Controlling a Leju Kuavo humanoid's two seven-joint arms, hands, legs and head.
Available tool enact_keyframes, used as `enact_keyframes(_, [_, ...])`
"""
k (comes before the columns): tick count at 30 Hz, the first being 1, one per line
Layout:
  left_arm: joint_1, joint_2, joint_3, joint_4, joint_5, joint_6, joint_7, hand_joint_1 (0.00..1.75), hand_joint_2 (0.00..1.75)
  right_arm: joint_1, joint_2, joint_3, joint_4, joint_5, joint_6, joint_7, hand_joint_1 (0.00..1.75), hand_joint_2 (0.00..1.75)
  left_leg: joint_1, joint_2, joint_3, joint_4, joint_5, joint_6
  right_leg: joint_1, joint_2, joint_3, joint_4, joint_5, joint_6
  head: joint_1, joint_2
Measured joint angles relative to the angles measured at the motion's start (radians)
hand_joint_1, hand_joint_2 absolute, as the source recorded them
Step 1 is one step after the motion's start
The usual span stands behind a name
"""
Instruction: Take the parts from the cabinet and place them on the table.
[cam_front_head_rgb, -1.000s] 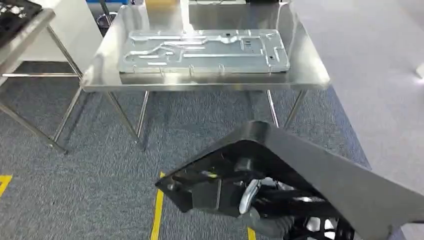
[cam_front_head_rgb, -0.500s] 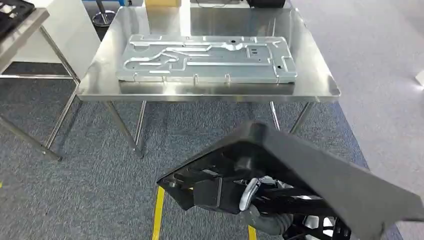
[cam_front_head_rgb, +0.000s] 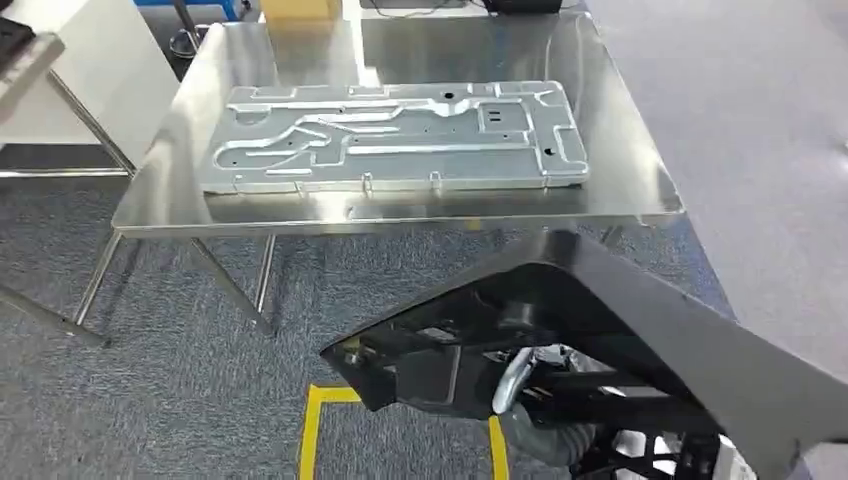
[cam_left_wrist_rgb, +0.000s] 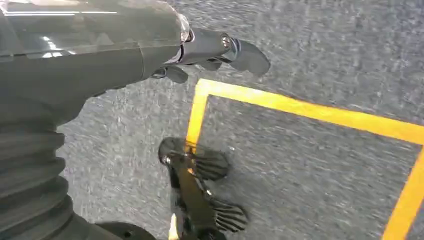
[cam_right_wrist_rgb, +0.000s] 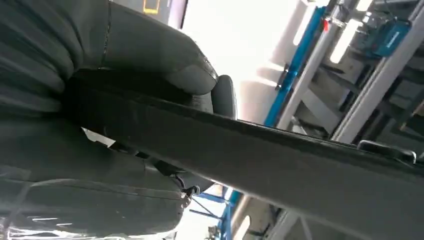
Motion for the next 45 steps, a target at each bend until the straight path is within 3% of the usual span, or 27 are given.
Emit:
enact_keyframes(2, [0.007, 0.000, -0.002, 0.000, -0.001, -0.002, -0.001, 0.00, 1.75, 0.015, -0.003, -0.004, 0.000, 0.000, -0.003, -0.013, 1.62, 1.75, 0.000, 0.000, -0.074, 0.048, -0.068, -0.002, 0.000, 0.007, 0.035, 0.000, -0.029, 0.000, -0.001, 0.000])
enact_keyframes(3, [0.010, 0.000, -0.004, 0.000, -0.001, -0.002, -0.001, 0.00, 1.75, 0.021, -0.004, -0.004, 0.000, 0.008, -0.005, -0.018, 1.62, 1.75, 0.000, 0.000, -0.088, 0.027, -0.066, -0.002, 0.000, 0.009, 0.054, 0.000, -0.043, 0.001, 0.000, 0.000])
enact_keyframes(4, [0.011, 0.000, -0.005, 0.000, 0.000, -0.002, -0.001, 0.00, 1.75, 0.028, -0.005, -0.005, 0.000, 0.015, -0.006, -0.025, 1.62, 1.75, 0.000, 0.000, -0.091, -0.022, -0.038, -0.001, 0.000, 0.010, 0.076, 0.000, -0.059, 0.003, -0.001, 0.000])
enact_keyframes(5, [0.012, 0.000, -0.005, 0.000, 0.002, -0.001, -0.001, 0.00, 1.75, 0.033, -0.005, -0.005, 0.000, 0.021, -0.008, -0.029, 1.62, 1.75, 0.000, 0.000, -0.086, -0.087, 0.021, 0.002, 0.001, 0.011, 0.098, 0.000, -0.074, 0.005, 0.000, 0.000])
enact_keyframes(7, [0.020, 0.003, -0.005, 0.000, 0.003, 0.000, -0.002, 0.00, 1.75, 0.040, -0.006, -0.005, 0.006, 0.026, -0.009, -0.032, 1.62, 1.75, -0.004, -0.001, -0.100, -0.190, 0.215, 0.013, 0.001, 0.012, 0.122, 0.005, -0.102, 0.011, 0.002, 0.000])
enact_keyframes(8, [0.021, 0.003, -0.006, 0.000, 0.003, 0.000, -0.001, 0.00, 1.75, 0.043, -0.006, -0.004, 0.010, 0.027, -0.008, -0.032, 1.62, 1.75, -0.012, 0.003, -0.095, -0.195, 0.183, 0.016, 0.002, 0.020, 0.119, 0.002, -0.109, 0.019, 0.003, 0.000])
enact_keyframes(12, [0.016, 0.011, -0.006, 0.000, 0.003, -0.003, -0.008, 0.00, 1.75, 0.025, -0.006, -0.005, 0.003, 0.023, -0.018, 0.006, 1.62, 1.75, -0.011, -0.001, -0.050, -0.222, 0.176, 0.040, -0.006, 0.013, 0.124, 0.036, -0.105, 0.039, 0.002, 0.000])
enact_keyframes(14, [0.013, 0.013, -0.006, 0.000, 0.003, -0.003, -0.009, 0.00, 1.75, 0.013, -0.007, -0.006, 0.002, 0.019, -0.023, 0.021, 1.62, 1.75, -0.009, 0.000, -0.022, -0.235, 0.167, 0.051, -0.007, 0.004, 0.051, 0.159, -0.107, 0.051, 0.004, 0.000])
enact_keyframes(16, [0.010, 0.013, -0.006, 0.000, 0.003, -0.003, -0.009, 0.00, 1.75, 0.011, -0.008, -0.006, 0.000, 0.021, -0.037, 0.034, 1.62, 1.75, -0.008, -0.001, 0.001, -0.239, 0.149, 0.053, -0.013, 0.004, -0.048, 0.272, -0.175, 0.060, 0.004, 0.000])
enact_keyframes(17, [0.010, 0.013, -0.005, 0.000, 0.003, -0.003, -0.009, 0.00, 1.75, 0.010, -0.009, -0.006, 0.000, 0.025, -0.043, 0.035, 1.62, 1.75, -0.007, -0.003, 0.013, -0.239, 0.139, 0.052, -0.015, 0.003, -0.083, 0.293, -0.200, 0.063, 0.004, 0.000])
enact_keyframes(18, [0.011, 0.013, -0.005, 0.000, 0.003, -0.003, -0.008, 0.00, 1.75, 0.009, -0.010, -0.006, 0.000, 0.027, -0.052, 0.036, 1.62, 1.75, -0.006, -0.004, 0.028, -0.239, 0.127, 0.049, -0.017, 0.002, -0.100, 0.281, -0.196, 0.065, 0.004, 0.000])
enact_keyframes(19, [0.012, 0.012, -0.005, 0.000, 0.003, -0.002, -0.008, 0.00, 1.75, 0.008, -0.010, -0.006, -0.001, 0.028, -0.061, 0.038, 1.62, 1.75, -0.004, -0.005, 0.044, -0.239, 0.115, 0.046, -0.017, 0.001, -0.102, 0.242, -0.164, 0.066, 0.004, 0.000])
enact_keyframes(20, [0.011, 0.010, -0.005, 0.000, 0.003, -0.001, -0.006, 0.00, 1.75, 0.005, -0.010, -0.007, -0.003, 0.028, -0.069, 0.041, 1.62, 1.75, -0.002, -0.006, 0.064, -0.239, 0.101, 0.042, -0.016, 0.000, -0.093, 0.171, -0.100, 0.065, 0.005, 0.000])
enact_keyframes(22, [0.012, 0.008, -0.005, 0.000, 0.003, 0.003, -0.005, 0.00, 1.75, -0.004, -0.018, -0.016, -0.002, 0.022, -0.071, 0.041, 1.62, 1.75, -0.001, -0.007, 0.083, -0.239, 0.078, 0.033, -0.015, -0.009, -0.084, 0.028, 0.071, 0.057, 0.006, 0.000])
enact_keyframes(23, [0.010, 0.006, -0.005, 0.000, 0.003, 0.007, -0.003, 0.00, 1.75, -0.008, -0.024, -0.021, 0.000, 0.017, -0.071, 0.039, 1.62, 1.75, -0.004, -0.010, 0.089, -0.237, 0.069, 0.025, -0.006, -0.010, -0.088, 0.027, 0.049, 0.049, 0.004, 0.000])
enact_keyframes(26, [0.008, 0.006, -0.003, 0.000, 0.003, 0.011, -0.002, 0.00, 1.75, -0.015, -0.035, -0.037, -0.002, 0.024, -0.076, 0.020, 1.62, 1.75, -0.005, -0.006, 0.104, -0.247, 0.064, 0.008, -0.006, -0.002, -0.081, 0.021, 0.054, 0.028, 0.002, 0.000])
enact_keyframes(28, [0.006, 0.005, -0.002, -0.001, 0.003, 0.011, -0.005, 0.00, 1.75, -0.016, -0.038, -0.051, -0.008, 0.039, -0.091, 0.007, 1.62, 1.75, -0.001, -0.005, 0.100, -0.217, 0.041, 0.002, -0.011, -0.002, -0.054, 0.006, 0.050, 0.016, 0.002, 0.000])
enact_keyframes(32, [0.006, 0.002, 0.006, -0.001, 0.003, 0.010, -0.019, 0.00, 1.75, -0.003, -0.043, -0.087, -0.014, 0.081, -0.111, -0.004, 1.62, 1.75, 0.000, -0.004, -0.063, 0.053, -0.064, -0.009, -0.008, -0.002, -0.036, 0.006, 0.030, 0.004, 0.001, 0.000])
enact_keyframes(33, [0.009, 0.001, 0.010, -0.001, 0.003, 0.011, -0.022, 0.00, 1.75, 0.002, -0.045, -0.097, -0.014, 0.094, -0.115, -0.008, 1.62, 1.75, 0.000, -0.004, -0.081, 0.060, -0.050, -0.010, -0.008, 0.000, -0.030, 0.006, 0.025, 0.005, 0.001, 0.000])
enact_keyframes(34, [0.011, -0.002, 0.017, -0.001, 0.003, 0.012, -0.024, 0.00, 1.75, 0.005, -0.045, -0.110, -0.013, 0.109, -0.119, -0.009, 1.62, 1.75, 0.000, -0.004, -0.078, 0.018, -0.006, -0.010, -0.008, 0.002, -0.022, 0.006, 0.020, 0.006, 0.001, 0.000])
enact_keyframes(36, [0.010, -0.005, 0.029, -0.001, 0.003, 0.015, -0.027, 0.00, 1.75, -0.001, -0.046, -0.136, -0.007, 0.127, -0.127, -0.010, 1.62, 1.75, 0.001, -0.004, -0.032, -0.140, 0.117, -0.005, -0.008, 0.003, -0.004, 0.007, 0.009, 0.012, 0.001, 0.000])
enact_keyframes(37, [0.011, -0.006, 0.033, -0.001, 0.003, 0.015, -0.029, 0.00, 1.75, -0.012, -0.046, -0.151, -0.001, 0.152, -0.138, -0.007, 1.62, 1.75, 0.001, -0.003, -0.018, -0.203, 0.154, 0.000, -0.008, 0.003, 0.000, 0.007, 0.004, 0.017, 0.001, 0.000])
enact_keyframes(38, [0.009, -0.009, 0.037, -0.001, 0.003, 0.015, -0.031, 0.00, 1.75, -0.030, -0.047, -0.163, 0.009, 0.175, -0.147, -0.001, 1.62, 1.75, -0.003, -0.003, -0.022, -0.216, 0.126, 0.005, -0.006, 0.005, 0.000, 0.012, 0.004, 0.020, 0.003, 0.000])
enact_keyframes(41, [0.012, -0.013, 0.047, -0.001, 0.003, 0.011, -0.035, 0.00, 1.75, -0.099, -0.060, -0.196, 0.064, 0.247, -0.192, 0.028, 1.62, 1.75, -0.010, -0.003, -0.024, -0.218, 0.146, 0.029, -0.007, 0.009, -0.009, 0.009, 0.007, 0.041, 0.000, 0.000])
enact_keyframes(42, [0.010, -0.016, 0.047, -0.001, 0.003, 0.008, -0.035, 0.00, 1.75, -0.133, -0.068, -0.206, 0.086, 0.274, -0.214, 0.038, 1.62, 1.75, -0.002, 0.000, -0.020, -0.229, 0.154, 0.039, -0.003, 0.010, -0.010, 0.011, 0.004, 0.047, -0.001, 0.000])
enact_keyframes(44, [0.005, -0.016, 0.049, -0.002, 0.003, 0.000, -0.039, 0.00, 1.75, -0.217, -0.091, -0.215, 0.151, 0.381, -0.283, 0.066, 1.62, 1.75, -0.002, 0.000, -0.018, -0.234, 0.159, 0.050, -0.007, 0.000, -0.036, 0.069, -0.038, 0.056, 0.004, 0.000])
enact_keyframes(45, [0.003, -0.016, 0.048, -0.002, 0.003, -0.004, -0.039, 0.00, 1.75, -0.267, -0.105, -0.215, 0.196, 0.439, -0.326, 0.084, 1.62, 1.75, -0.003, 0.001, -0.019, -0.234, 0.160, 0.051, -0.008, 0.000, -0.072, 0.145, -0.075, 0.060, 0.004, 0.000])
